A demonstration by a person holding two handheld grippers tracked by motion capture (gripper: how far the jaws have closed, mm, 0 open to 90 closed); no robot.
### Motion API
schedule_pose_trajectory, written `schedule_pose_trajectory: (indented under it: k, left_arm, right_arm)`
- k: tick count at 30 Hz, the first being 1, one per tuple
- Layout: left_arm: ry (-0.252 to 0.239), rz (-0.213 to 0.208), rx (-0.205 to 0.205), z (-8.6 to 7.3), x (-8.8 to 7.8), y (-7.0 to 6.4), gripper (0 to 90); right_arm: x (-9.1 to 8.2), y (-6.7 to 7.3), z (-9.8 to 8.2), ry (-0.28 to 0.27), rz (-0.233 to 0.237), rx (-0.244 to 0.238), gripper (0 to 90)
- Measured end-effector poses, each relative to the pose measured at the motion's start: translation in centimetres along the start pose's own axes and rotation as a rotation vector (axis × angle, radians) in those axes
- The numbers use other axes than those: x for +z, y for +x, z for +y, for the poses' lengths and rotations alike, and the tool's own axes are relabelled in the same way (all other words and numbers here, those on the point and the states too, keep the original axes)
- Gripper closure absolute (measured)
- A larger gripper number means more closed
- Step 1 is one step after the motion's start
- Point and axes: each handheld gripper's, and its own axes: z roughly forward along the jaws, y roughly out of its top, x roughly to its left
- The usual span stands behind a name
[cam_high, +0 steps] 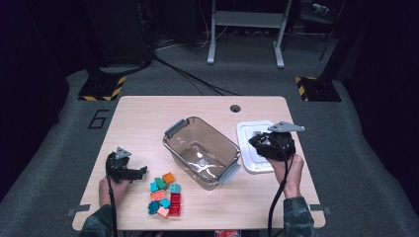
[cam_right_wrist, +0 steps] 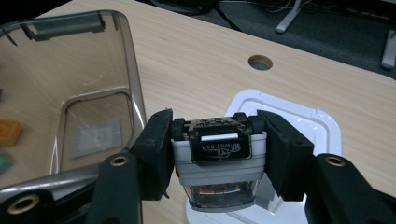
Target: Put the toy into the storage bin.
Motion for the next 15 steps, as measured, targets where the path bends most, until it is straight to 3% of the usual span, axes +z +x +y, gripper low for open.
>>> schedule_pose_trajectory:
  k: [15]
  left_arm:
    - [-0.001, 0.0, 0.0, 0.0, 0.0, 0.0, 0.4]
  right_arm:
    - [2.0, 2.9, 3.2, -0.005, 0.052, -0.082, 47.6]
